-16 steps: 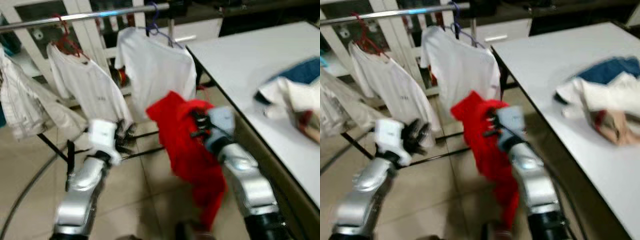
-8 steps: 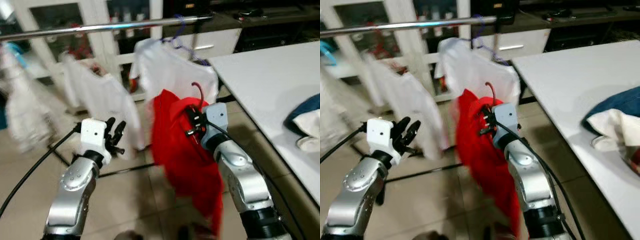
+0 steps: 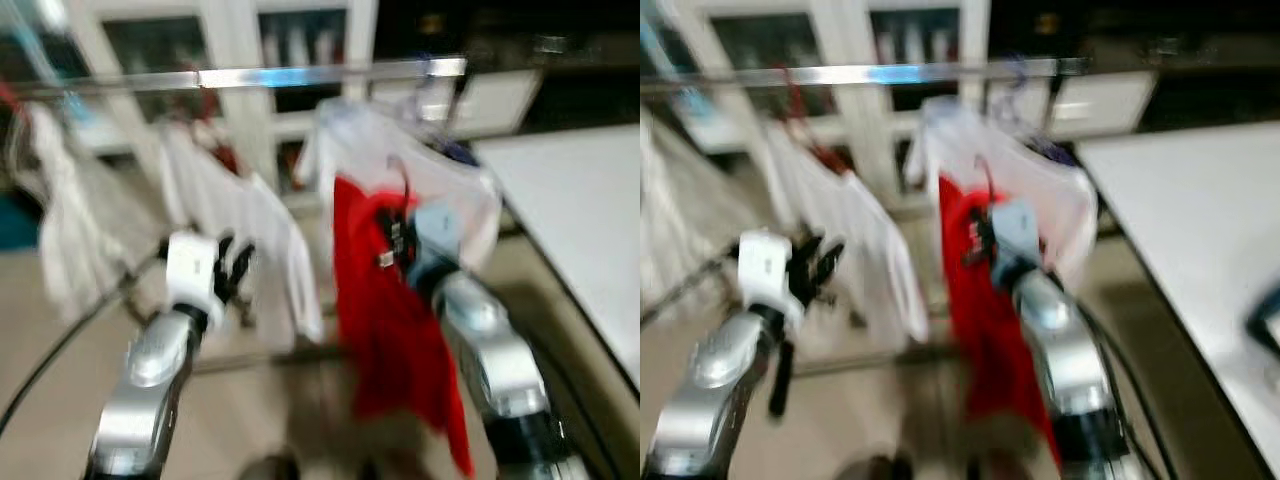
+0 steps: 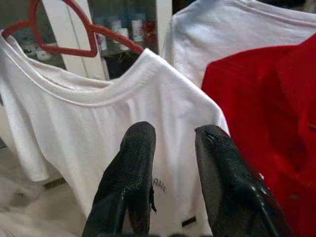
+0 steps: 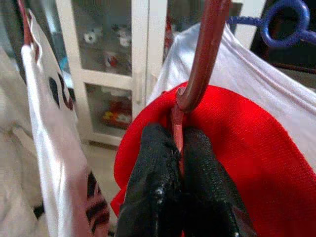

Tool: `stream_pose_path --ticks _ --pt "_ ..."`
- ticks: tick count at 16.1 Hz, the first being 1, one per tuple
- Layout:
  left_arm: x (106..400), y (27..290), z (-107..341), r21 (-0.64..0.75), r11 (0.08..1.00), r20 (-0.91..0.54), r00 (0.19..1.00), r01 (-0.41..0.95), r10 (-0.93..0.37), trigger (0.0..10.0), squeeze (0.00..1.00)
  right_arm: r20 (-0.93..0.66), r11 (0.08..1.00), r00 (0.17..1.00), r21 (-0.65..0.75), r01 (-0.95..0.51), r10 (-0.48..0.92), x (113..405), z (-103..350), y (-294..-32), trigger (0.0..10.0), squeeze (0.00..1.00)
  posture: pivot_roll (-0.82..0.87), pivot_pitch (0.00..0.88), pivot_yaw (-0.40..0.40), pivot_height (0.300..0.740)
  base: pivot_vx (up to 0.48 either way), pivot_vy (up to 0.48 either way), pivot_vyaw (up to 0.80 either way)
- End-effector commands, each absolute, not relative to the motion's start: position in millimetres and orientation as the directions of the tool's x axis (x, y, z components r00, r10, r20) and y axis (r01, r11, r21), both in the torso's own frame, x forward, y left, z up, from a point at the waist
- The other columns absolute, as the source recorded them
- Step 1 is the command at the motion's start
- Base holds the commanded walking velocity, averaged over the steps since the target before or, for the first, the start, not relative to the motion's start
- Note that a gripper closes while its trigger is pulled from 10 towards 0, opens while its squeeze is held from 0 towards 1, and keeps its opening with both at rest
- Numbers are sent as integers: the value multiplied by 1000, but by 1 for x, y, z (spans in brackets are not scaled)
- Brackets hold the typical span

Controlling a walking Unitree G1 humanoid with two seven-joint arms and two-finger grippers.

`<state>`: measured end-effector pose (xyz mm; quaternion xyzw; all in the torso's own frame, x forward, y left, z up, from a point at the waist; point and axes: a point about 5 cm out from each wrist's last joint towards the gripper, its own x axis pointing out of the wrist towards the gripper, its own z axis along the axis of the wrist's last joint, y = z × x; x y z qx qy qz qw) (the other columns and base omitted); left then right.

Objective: Hang hanger

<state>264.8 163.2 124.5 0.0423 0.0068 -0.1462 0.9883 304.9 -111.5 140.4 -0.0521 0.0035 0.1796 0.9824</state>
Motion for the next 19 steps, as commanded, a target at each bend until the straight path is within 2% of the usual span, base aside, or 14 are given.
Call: stream_pose_path --ticks 1,4,5,7,8,10,13,16,19 --pt "264 157 127 86 946 -15 950 312 -312 10000 0 22 933 938 -115 -340 345 307 149 -118 10000 0 -46 124 8 740 416 0 0" --pt "264 156 127 91 944 -15 948 318 -318 10000 0 29 904 909 -125 -410 416 305 152 -113 10000 0 -43 123 8 740 417 0 0" --pt "261 153 129 76 935 -3 937 348 -348 10000 0 34 871 877 -138 -471 479 303 157 -111 10000 0 -41 124 10 740 0 0 0" --pt "258 150 129 88 915 -8 919 394 -395 10000 0 41 862 866 -128 -491 499 304 162 -114 10000 0 -41 125 9 740 0 0 0" --pt "254 147 129 117 875 -29 882 470 -470 10000 0 74 859 856 -82 -505 511 305 173 -121 10000 0 -40 126 5 740 0 0 0" --pt "251 148 129 135 848 -47 859 512 -510 10000 0 84 834 830 -63 -548 552 305 183 -123 10000 0 -40 126 3 740 0 0 0" --pt "250 153 131 180 809 -89 828 560 -553 10000 0 71 796 794 -108 -596 604 307 193 -123 10000 0 -39 123 -1 740 0 0 0" --pt "248 158 135 192 780 -109 802 596 -587 10000 0 52 807 810 -140 -573 584 318 205 -128 10000 0 -39 123 -1 740 0 0 0" --pt "243 154 141 182 722 -125 744 667 -656 10000 0 46 846 847 -106 -523 530 339 223 -132 10000 0 -39 117 -4 740 0 0 0"
